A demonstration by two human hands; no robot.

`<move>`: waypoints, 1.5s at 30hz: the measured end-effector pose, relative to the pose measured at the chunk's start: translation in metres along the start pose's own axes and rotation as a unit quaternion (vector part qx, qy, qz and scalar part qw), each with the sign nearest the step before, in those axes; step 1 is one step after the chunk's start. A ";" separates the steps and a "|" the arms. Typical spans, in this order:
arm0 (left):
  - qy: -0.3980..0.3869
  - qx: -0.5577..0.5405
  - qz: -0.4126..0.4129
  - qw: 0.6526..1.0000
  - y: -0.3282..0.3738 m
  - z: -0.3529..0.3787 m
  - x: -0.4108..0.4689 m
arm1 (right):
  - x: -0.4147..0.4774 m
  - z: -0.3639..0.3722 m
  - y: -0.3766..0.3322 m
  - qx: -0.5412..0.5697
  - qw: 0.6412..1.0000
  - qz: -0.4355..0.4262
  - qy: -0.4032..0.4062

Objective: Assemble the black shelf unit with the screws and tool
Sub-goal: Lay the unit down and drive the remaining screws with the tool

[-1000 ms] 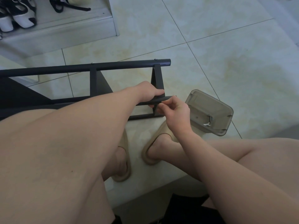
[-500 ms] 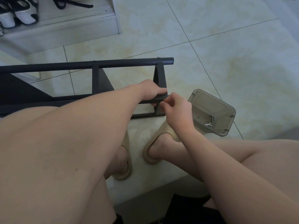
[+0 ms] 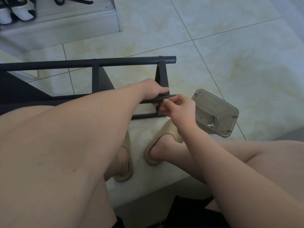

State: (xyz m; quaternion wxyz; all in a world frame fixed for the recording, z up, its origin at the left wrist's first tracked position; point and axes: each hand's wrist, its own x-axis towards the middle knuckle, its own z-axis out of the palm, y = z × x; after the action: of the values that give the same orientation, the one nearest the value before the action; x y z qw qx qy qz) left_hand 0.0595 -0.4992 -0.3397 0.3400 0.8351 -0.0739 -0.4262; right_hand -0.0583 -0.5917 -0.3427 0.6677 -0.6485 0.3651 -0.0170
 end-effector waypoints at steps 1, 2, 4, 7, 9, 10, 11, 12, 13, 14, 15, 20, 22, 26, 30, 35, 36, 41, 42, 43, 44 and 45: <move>-0.002 -0.002 -0.001 1.000 0.000 0.000 0.000 | -0.001 0.000 0.000 0.025 1.000 0.011 -0.002; -0.004 -0.005 -0.003 1.000 0.000 0.000 0.000 | -0.002 0.000 -0.001 0.048 0.999 0.021 -0.004; -0.006 -0.009 -0.005 1.000 -0.001 0.001 0.000 | -0.004 0.000 -0.001 0.064 0.997 0.032 -0.004; -0.003 -0.016 -0.002 1.000 -0.002 0.002 0.001 | -0.003 0.000 -0.002 0.045 0.999 0.026 -0.009; -0.001 -0.013 0.002 1.000 -0.002 0.001 0.001 | -0.002 -0.001 -0.001 0.026 0.999 0.021 -0.017; -0.001 -0.010 0.004 1.000 -0.002 0.001 0.001 | -0.001 -0.001 -0.001 0.011 1.000 0.019 -0.020; 0.000 -0.008 0.004 1.000 -0.002 0.000 0.001 | -0.001 -0.002 -0.001 -0.003 1.000 0.016 -0.025; 0.001 -0.007 0.004 1.000 -0.002 0.000 0.001 | 0.001 -0.003 -0.001 -0.016 0.999 0.012 -0.030; 0.001 -0.005 0.003 1.000 -0.002 0.000 0.002 | 0.002 -0.004 -0.001 -0.029 0.999 0.006 -0.035; 0.000 -0.003 0.001 1.000 -0.002 0.000 0.002 | 0.003 -0.005 -0.001 -0.045 0.998 -0.001 -0.035; -0.001 -0.001 -0.002 1.000 -0.002 0.000 0.002 | 0.005 -0.005 0.000 -0.064 0.997 -0.010 -0.033; 0.000 -0.002 -0.007 1.000 -0.003 -0.001 0.004 | 0.008 -0.005 0.003 -0.144 0.989 -0.046 -0.005; 0.000 0.004 -0.012 1.000 -0.003 -0.001 0.005 | 0.009 -0.005 0.002 -0.182 0.982 -0.058 0.001; -0.003 0.006 -0.020 1.000 -0.003 -0.002 0.007 | 0.010 -0.007 -0.002 -0.263 0.961 -0.079 0.004; 0.014 0.007 -0.015 1.000 -0.003 0.000 0.007 | 0.007 -0.005 -0.001 -0.318 0.943 -0.100 0.014; 0.011 -0.006 -0.015 1.000 -0.003 -0.003 0.006 | 0.009 -0.004 -0.002 -0.344 0.935 -0.081 0.008; 0.011 -0.006 -0.015 1.000 -0.003 -0.003 0.006 | 0.009 -0.004 -0.002 -0.344 0.936 -0.076 0.006; 0.014 -0.022 -0.003 1.000 -0.007 -0.002 0.007 | 0.008 -0.002 -0.002 -0.342 0.937 -0.073 0.001; 0.013 -0.023 0.000 1.000 -0.007 -0.002 0.007 | 0.009 -0.002 -0.003 -0.347 0.935 -0.072 -0.001; 0.013 -0.022 0.003 1.000 -0.007 -0.002 0.007 | 0.009 -0.003 -0.003 -0.352 0.933 -0.069 -0.007; 0.012 -0.021 0.004 1.000 -0.007 -0.002 0.008 | 0.010 -0.004 -0.004 -0.355 0.932 -0.065 -0.014; 0.009 -0.019 0.004 1.000 -0.007 -0.003 0.007 | 0.012 -0.005 -0.005 -0.358 0.932 -0.059 -0.020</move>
State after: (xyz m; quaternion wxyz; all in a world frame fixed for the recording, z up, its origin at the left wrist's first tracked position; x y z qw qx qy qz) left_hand 0.0649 -0.4957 -0.3479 0.3584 0.8321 -0.0659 -0.4182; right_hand -0.0498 -0.6030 -0.3429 0.3965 -0.8648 0.2950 0.0884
